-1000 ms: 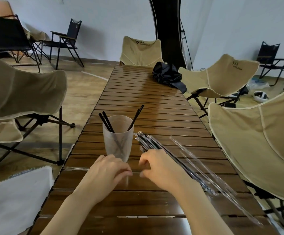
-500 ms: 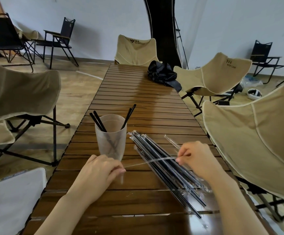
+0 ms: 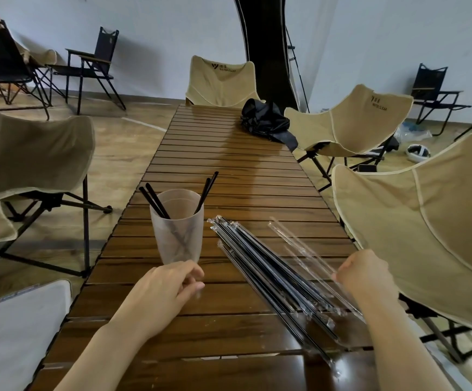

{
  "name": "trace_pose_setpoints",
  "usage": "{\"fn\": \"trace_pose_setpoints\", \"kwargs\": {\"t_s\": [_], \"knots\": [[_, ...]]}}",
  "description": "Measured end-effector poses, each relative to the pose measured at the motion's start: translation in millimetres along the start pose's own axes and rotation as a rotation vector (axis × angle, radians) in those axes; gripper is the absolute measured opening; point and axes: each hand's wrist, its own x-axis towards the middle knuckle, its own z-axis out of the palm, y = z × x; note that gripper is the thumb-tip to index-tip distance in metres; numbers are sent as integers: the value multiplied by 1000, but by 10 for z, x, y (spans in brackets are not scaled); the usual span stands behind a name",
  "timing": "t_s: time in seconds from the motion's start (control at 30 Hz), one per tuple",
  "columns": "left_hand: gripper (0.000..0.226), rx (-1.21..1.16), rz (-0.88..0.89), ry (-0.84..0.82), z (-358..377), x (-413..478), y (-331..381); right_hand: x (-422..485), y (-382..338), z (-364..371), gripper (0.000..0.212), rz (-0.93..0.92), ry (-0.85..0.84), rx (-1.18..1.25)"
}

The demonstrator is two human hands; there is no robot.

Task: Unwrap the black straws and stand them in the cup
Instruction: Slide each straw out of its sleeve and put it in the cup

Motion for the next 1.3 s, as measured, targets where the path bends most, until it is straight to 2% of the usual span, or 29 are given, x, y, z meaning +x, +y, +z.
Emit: {"fn": "trace_pose_setpoints", "kwargs": {"t_s": [0.07,0.13,0.27,0.37,0.47,0.57,0.67,0.8,0.9,0.97,1.07,1.17,1.3], "knots": [[22,3,2,-10,2,-4,13,-2,-19,37,5,4,-17,-40],[21,12,5,-10,5,-6,28,0,-30,64,9,-4,-50,-70],[18,2,17,-3,23,7,87,-85,-139,149,10,-146,-91,-137],[12,-18,24,-14,51,28,170,-239,-358,293,15,-278,-279,-115],[6,-21,39,2,71,42,216,-384,-542,495,31,-378,-416,-218],[7,-25,49,11,69,45,218,-471,-598,630,28,-416,-419,-322],[9,-26,63,-8,64,39,213,-498,-574,678,38,-451,-390,-360],[8,-27,72,-21,59,38,198,-501,-547,602,19,-493,-367,-340],[3,-13,102,8,62,53,200,-455,-539,472,17,-509,-371,-319],[15,0,122,25,79,63,202,-402,-509,361,10,-551,-383,-299],[29,42,158,44,101,74,213,-371,-461,240,27,-659,-510,-220],[35,75,176,38,118,79,234,-401,-459,205,27,-742,-632,-186],[27,67,191,-13,84,82,252,-441,-538,231,24,-814,-662,-32]]}}
